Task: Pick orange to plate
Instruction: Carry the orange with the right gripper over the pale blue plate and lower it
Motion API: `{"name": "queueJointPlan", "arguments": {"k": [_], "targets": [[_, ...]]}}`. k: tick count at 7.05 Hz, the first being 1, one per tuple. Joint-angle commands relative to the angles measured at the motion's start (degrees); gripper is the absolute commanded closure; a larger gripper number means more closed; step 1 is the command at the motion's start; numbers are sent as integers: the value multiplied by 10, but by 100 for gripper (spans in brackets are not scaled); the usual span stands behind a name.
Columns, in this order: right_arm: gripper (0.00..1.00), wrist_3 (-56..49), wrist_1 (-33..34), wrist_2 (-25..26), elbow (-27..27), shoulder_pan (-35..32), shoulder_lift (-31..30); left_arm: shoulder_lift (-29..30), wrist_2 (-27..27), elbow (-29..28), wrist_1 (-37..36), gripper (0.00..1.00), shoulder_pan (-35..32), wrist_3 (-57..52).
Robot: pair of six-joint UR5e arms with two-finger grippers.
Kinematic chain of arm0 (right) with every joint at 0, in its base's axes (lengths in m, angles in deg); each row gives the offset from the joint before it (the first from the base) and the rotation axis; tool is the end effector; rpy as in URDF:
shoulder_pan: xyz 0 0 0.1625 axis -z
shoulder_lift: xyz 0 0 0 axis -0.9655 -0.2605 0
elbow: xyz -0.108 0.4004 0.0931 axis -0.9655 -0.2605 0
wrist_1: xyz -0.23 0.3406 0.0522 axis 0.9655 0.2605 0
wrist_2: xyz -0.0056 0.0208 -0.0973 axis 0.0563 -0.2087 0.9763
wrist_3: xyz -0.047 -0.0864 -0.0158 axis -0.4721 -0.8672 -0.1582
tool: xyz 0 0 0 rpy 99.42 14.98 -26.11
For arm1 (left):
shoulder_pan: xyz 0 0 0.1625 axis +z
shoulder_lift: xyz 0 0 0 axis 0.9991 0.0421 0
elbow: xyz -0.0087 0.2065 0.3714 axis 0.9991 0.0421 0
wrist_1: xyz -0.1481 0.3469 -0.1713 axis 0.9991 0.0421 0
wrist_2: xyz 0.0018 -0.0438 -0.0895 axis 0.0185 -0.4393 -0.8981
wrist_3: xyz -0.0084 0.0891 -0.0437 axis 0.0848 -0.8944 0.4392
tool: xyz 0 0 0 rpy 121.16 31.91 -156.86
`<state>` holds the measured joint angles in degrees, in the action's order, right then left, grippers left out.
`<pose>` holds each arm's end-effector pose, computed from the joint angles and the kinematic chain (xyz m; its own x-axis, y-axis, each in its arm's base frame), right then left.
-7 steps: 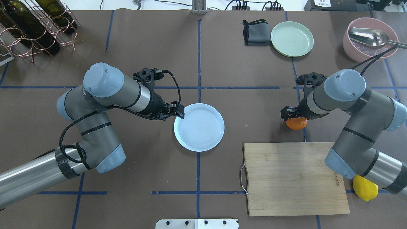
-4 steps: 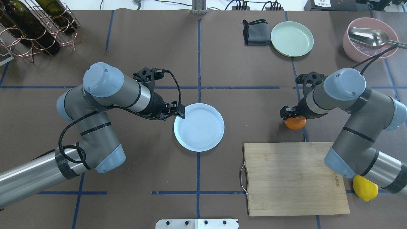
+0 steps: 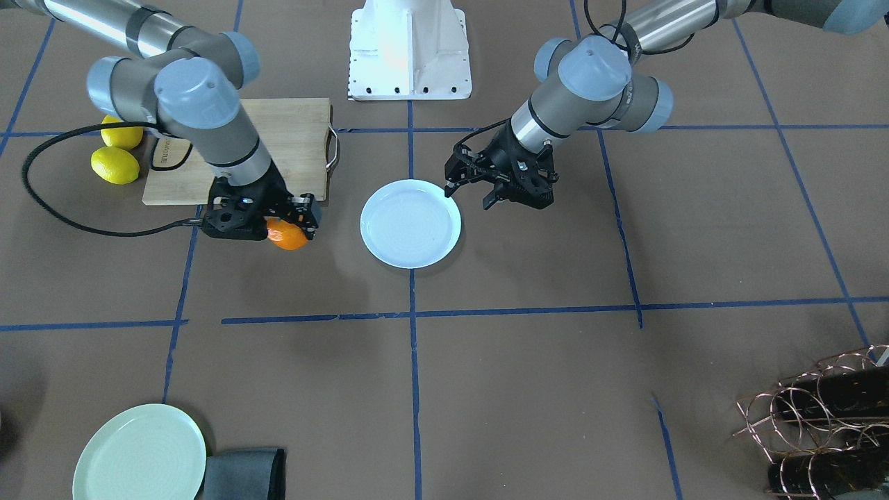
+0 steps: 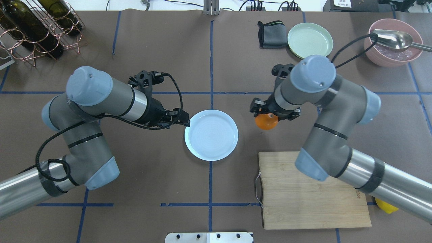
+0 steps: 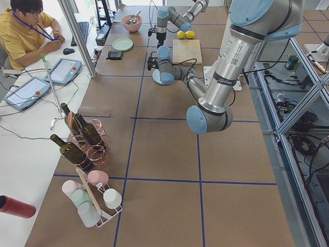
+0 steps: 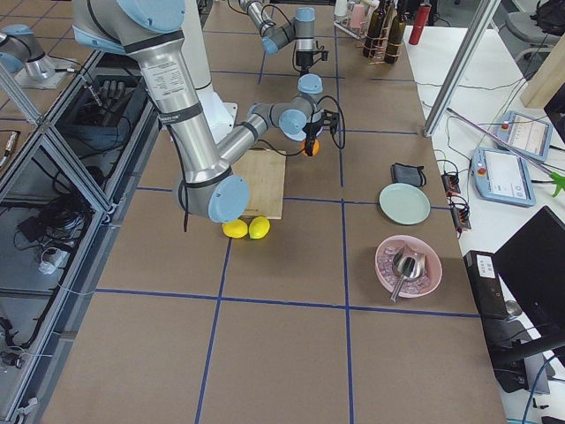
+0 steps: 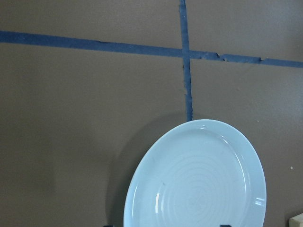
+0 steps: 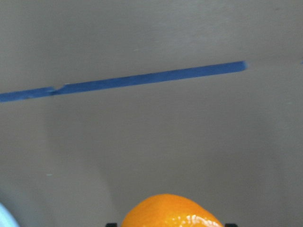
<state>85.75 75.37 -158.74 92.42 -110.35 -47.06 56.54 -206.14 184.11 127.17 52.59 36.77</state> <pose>-0.4819 -0.4615 0.2786 0.5999 0.2127 0.7713 -0.2073 0.9724 -0.1069 0.4689 -0.4326 0.2489 0.2818 0.0951 -0.9548 0.0522 0.9921 0.1142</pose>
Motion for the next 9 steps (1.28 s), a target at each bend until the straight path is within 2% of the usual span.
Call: {"name": "queueJointPlan", "arguments": {"k": [1,2,4,6,7,8,9], "targets": [[100,91,5,44,-67,48,101,-50,-2,60,-1,20,-15,0],[100,100,5,47,-84,54,117,-69,-1,77,-1,20,-19,0],[100,99,-10,62,-115,77,130,-73,-1,75,-1,19,-19,0],[93,101,-16,69,-123,85,134,-73,-1,72,-1,19,-19,0],[86,101,-16,69,-143,84,148,-72,-1,72,-1,19,-19,0],[40,101,-16,69,-157,84,157,-72,-1,72,-1,19,-18,0],[0,101,-16,69,-157,84,157,-72,-1,72,-1,18,-18,0]]}}
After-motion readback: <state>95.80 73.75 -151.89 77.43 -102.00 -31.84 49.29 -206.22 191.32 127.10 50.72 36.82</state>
